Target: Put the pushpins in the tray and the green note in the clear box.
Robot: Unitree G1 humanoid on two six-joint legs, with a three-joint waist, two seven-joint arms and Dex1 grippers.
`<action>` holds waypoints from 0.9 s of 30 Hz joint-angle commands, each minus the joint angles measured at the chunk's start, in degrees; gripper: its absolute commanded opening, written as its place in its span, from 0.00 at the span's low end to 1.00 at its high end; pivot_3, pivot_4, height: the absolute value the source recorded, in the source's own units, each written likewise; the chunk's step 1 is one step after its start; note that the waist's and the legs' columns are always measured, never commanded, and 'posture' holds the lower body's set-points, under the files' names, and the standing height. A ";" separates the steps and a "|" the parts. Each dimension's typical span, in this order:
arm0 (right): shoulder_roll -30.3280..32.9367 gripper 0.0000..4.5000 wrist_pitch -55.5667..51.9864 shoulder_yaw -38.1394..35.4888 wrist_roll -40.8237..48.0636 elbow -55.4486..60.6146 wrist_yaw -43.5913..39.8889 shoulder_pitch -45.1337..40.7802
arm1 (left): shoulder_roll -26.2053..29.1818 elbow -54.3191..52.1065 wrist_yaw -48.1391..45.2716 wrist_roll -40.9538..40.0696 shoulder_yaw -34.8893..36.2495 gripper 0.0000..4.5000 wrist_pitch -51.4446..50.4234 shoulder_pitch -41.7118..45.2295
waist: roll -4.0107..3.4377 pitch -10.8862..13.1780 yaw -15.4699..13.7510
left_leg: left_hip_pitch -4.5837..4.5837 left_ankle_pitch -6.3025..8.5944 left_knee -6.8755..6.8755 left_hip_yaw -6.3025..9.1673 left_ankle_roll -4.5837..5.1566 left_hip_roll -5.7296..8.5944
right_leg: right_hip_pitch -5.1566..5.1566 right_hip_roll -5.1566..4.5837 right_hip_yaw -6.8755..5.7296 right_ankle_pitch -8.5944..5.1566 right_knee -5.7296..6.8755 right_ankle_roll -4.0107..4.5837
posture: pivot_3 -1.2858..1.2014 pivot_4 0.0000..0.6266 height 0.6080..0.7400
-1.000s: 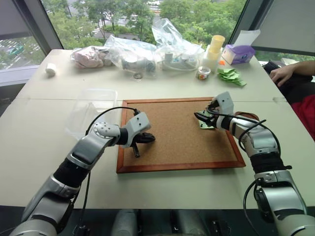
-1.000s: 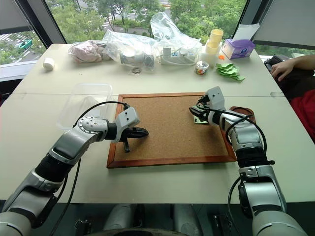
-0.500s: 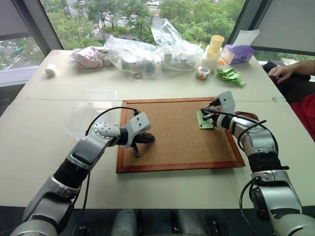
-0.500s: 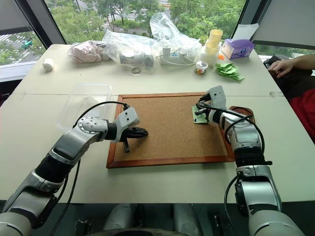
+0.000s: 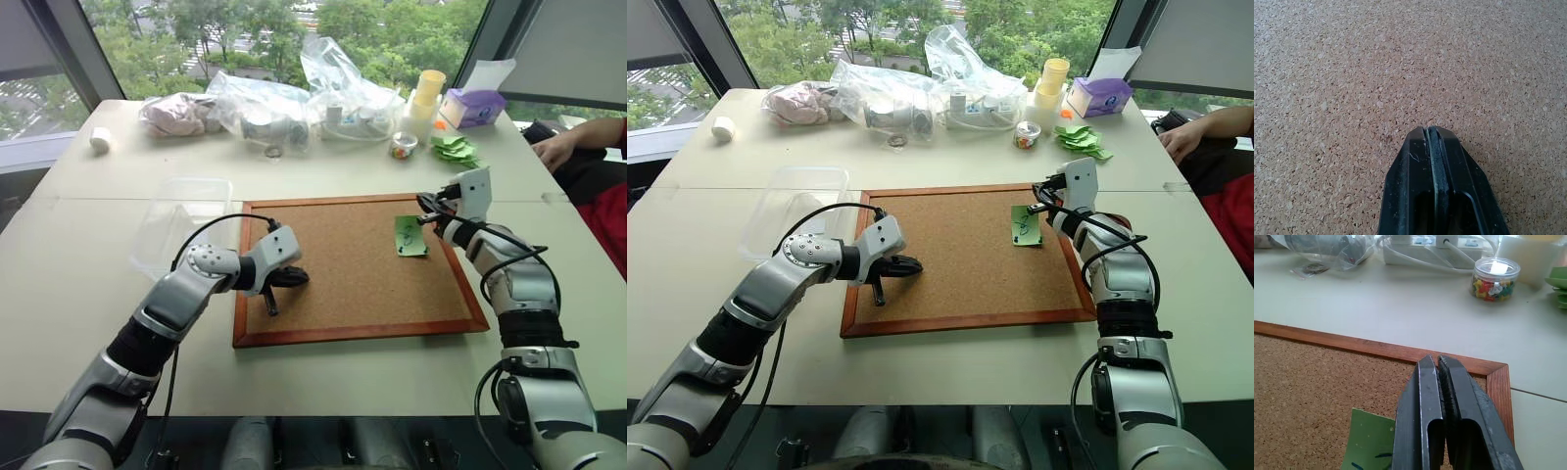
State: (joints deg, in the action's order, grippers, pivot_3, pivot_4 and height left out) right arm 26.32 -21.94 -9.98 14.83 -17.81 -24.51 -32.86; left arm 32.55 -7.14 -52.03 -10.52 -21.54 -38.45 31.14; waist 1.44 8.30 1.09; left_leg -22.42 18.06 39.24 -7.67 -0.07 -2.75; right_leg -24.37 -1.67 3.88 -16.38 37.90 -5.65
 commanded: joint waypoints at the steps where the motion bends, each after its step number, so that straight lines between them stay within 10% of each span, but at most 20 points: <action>1: 5.58 0.01 -2.27 -6.36 -1.23 4.51 4.45 4.15 | 0.54 -0.28 -0.81 0.71 -0.48 0.00 0.48 -1.12 | -0.01 0.00 -0.41 | -0.01 0.00 0.00 0.02 0.00 0.01 | 0.00 -0.01 -0.01 0.00 0.00 0.01 | 0.52 0.24 0.99; 16: 6.99 0.01 -7.75 -9.12 -1.19 4.80 8.31 9.36 | 0.43 2.45 -2.07 2.83 -0.27 0.00 4.47 0.20 | -0.34 -0.17 0.08 | 0.11 -0.09 0.00 -0.03 -0.15 0.01 | 0.00 0.07 0.12 -0.01 0.12 0.00 | 0.52 0.24 0.99; 27: 6.50 0.97 -9.27 -11.34 0.93 4.41 9.00 8.24 | 0.38 2.32 -2.55 3.09 0.18 0.00 4.45 -0.14 | -0.34 -0.17 0.08 | 0.11 -0.09 0.00 -0.02 -0.14 0.00 | 0.00 0.07 0.12 -0.01 0.12 0.00 | 0.52 0.24 0.99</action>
State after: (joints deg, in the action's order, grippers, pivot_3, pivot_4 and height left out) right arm 32.83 -30.91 -19.11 14.45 -14.93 -15.97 -23.37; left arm 32.98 -4.73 -54.56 -8.04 -21.49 -34.13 31.19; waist 1.10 8.12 1.17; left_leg -22.32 17.97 39.23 -7.69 -0.21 -2.75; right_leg -24.37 -1.60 3.99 -16.38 38.03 -5.65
